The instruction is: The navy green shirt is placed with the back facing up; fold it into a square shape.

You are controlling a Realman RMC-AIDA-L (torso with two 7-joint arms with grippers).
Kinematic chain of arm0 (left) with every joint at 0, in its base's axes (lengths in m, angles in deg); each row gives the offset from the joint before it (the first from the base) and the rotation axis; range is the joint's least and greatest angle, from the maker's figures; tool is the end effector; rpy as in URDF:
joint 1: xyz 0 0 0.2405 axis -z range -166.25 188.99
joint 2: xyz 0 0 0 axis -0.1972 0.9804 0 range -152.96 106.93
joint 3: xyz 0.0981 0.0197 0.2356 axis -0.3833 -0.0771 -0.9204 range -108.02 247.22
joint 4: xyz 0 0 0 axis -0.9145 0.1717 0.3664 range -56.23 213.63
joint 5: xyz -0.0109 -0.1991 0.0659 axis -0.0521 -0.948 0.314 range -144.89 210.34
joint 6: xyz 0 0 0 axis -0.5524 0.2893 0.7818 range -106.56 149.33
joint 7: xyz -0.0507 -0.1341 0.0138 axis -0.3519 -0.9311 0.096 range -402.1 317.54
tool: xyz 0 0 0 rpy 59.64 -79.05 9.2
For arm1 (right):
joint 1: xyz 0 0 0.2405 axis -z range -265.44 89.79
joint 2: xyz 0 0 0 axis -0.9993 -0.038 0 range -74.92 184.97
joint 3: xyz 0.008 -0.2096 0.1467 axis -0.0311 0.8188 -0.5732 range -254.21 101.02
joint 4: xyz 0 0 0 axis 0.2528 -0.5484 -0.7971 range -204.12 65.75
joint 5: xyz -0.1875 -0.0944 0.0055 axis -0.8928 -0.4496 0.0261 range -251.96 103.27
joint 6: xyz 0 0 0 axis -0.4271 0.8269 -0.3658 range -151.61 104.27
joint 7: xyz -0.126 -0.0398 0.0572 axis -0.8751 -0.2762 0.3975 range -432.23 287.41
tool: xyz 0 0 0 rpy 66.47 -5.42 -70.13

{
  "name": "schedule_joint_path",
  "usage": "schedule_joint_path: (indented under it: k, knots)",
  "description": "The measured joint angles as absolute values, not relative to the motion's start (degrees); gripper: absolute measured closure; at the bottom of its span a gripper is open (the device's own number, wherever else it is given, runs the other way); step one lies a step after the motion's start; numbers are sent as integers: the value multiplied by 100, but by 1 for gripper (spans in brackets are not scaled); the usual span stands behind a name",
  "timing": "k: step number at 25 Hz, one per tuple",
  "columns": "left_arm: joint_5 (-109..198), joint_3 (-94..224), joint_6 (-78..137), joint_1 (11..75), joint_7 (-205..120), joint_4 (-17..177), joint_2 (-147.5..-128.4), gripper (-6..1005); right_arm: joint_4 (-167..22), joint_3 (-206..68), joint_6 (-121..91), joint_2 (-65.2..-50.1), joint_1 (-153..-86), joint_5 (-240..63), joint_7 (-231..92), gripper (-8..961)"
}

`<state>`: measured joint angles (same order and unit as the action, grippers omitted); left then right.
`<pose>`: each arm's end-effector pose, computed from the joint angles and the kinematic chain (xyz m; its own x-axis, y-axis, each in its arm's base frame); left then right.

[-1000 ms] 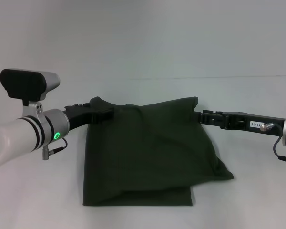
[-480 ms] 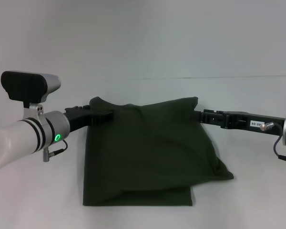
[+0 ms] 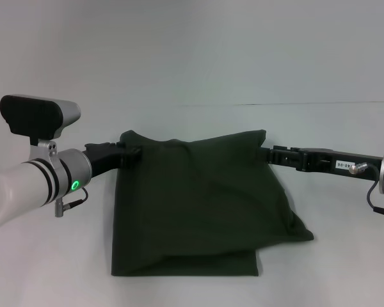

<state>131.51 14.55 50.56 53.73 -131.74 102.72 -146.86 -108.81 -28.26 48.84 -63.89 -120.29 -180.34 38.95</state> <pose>-0.2578 0.4294 -0.0621 0.6501 0.5298 0.5447 0.7567 -0.3866 -0.5272 0.2464 0.3780 0.0014 0.4597 -0.6542 -0.6006 -0.8320 -0.5537 -0.0338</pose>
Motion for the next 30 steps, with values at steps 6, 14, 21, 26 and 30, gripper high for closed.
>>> schedule_joint_path:
  k: [6, 14, 21, 26, 30]
  knots:
    - [13155, 1444, 5059, 5399, -13186, 10265, -14685, 519, -10894, -2826, 4881, -6389, -12025, -18034, 3895, 230]
    - [13162, 1418, 5069, 5421, -13189, 10272, -14685, 958, -10899, -2826, 4868, -6389, -12025, -18034, 3895, 230]
    - [13148, 1496, 5102, 5414, -13202, 10316, -14667, 994, -10870, -2793, 4778, -6359, -12032, -18101, 3971, 229]
    - [13142, 1549, 5207, 5347, -13317, 10436, -14648, 994, -10857, -2784, 4678, -6313, -12057, -18446, 4305, 232]
    - [13142, 1547, 5262, 5335, -13349, 10437, -14635, 994, -10856, -2806, 4646, -6279, -12053, -18685, 4588, 235]
